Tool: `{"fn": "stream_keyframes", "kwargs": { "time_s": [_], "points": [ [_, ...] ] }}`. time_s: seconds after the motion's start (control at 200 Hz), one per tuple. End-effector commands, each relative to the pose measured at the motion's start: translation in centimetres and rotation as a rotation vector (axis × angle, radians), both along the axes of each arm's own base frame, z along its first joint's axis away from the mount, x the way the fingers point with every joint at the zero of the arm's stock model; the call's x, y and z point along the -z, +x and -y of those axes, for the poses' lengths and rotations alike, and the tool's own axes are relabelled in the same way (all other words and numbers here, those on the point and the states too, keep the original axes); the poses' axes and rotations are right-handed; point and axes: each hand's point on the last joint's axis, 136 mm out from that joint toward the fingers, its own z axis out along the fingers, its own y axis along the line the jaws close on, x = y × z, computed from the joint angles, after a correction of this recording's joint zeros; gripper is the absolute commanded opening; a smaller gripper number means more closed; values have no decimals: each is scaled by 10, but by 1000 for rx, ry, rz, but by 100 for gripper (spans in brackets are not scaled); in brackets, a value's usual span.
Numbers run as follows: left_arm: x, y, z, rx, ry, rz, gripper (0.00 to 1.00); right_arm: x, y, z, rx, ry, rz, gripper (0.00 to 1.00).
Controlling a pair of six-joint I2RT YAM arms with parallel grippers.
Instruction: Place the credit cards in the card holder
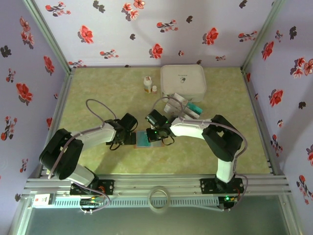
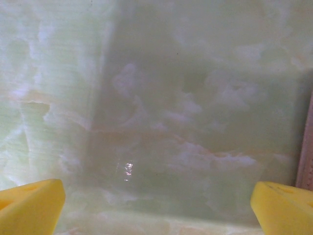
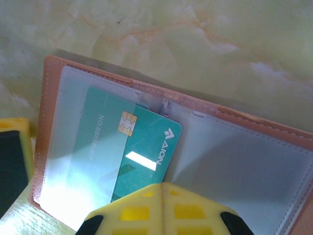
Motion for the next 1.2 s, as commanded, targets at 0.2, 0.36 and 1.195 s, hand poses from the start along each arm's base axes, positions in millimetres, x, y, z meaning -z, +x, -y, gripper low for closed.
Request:
{"fn": "stream_keyframes", "kwargs": {
  "time_s": [0.2,0.36,1.195],
  "points": [
    [12,0,2,7,-4,-18,100,0,-1,-12,-32,-9,4,1],
    [13,-2,3,7,-9,-17,100,1,-3,-19,-44,-1,-2,1],
    [-8,-1,-10,-24,-27,29,100,-26,3,-16,-6,67,31,2]
  ]
}}
